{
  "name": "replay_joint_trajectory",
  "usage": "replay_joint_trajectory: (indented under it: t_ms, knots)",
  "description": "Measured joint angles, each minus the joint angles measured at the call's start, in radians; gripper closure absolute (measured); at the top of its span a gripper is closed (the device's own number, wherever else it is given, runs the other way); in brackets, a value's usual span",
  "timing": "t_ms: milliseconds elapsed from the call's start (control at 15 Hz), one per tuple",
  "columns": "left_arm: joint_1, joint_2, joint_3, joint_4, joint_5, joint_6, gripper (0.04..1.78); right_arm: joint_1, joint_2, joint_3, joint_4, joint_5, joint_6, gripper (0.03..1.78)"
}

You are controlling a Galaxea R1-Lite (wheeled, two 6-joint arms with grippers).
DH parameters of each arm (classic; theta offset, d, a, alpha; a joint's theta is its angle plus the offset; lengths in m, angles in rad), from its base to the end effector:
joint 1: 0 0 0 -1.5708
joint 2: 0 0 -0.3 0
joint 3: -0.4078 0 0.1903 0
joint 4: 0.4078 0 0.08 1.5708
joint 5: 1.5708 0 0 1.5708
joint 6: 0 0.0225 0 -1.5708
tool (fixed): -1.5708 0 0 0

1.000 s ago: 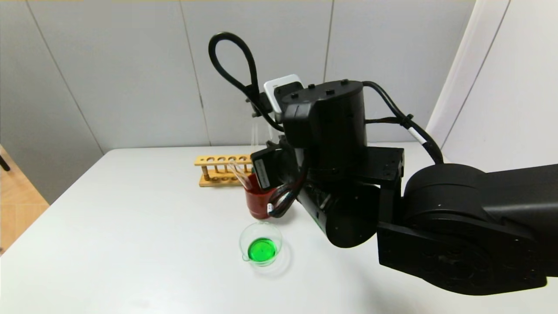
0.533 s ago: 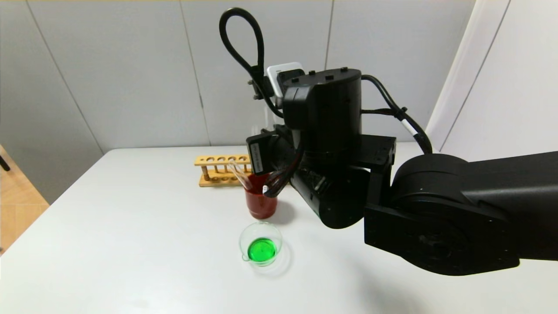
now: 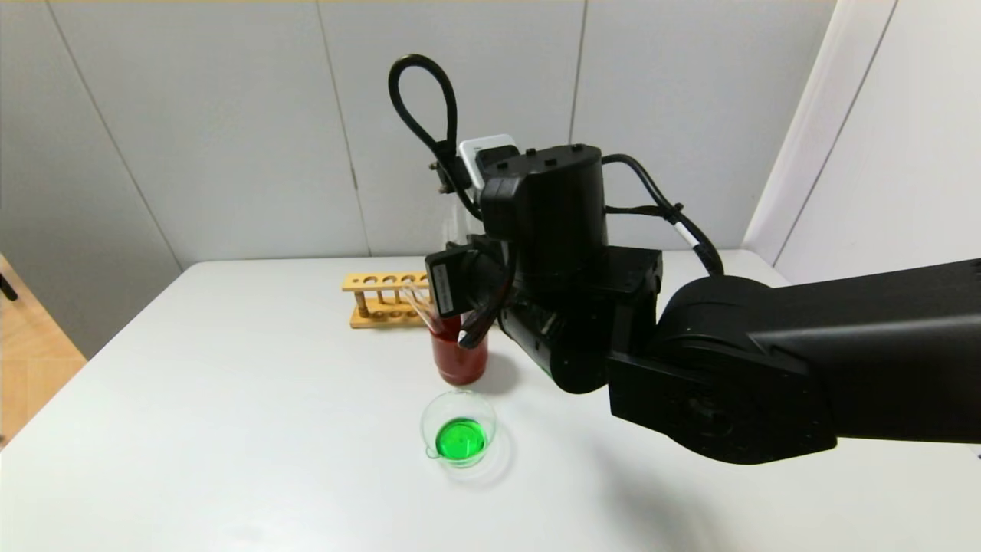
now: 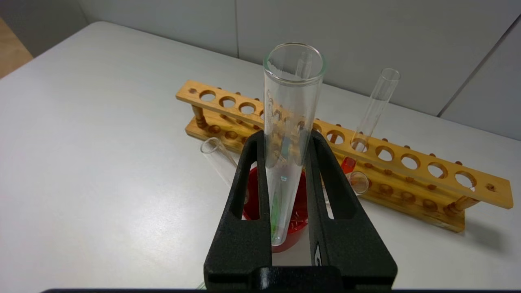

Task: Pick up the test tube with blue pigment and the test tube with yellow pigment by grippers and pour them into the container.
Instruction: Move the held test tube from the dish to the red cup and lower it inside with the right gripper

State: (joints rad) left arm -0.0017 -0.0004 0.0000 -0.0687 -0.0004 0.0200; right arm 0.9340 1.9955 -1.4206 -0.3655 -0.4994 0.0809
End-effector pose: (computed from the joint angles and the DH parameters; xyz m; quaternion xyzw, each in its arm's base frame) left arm -0.0231 0.0000 0.0825 0.0100 -0.0346 -0.0007 0.9994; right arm 0.2518 0.3223 0.2210 -0.0293 0.0874 0.2111 0.9731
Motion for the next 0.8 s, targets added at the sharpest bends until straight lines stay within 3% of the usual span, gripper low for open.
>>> replay_joint_trajectory:
  t_ms: [667, 800]
  knots:
    - [0.000, 0.000, 0.000, 0.000, 0.000, 0.000, 0.11, -0.044, 0.101, -0.081, 0.000, 0.057, -0.001, 1.54]
    - [0.000, 0.000, 0.000, -0.001, 0.000, 0.000, 0.11, -0.049, 0.114, -0.089, 0.001, 0.087, -0.002, 1.54]
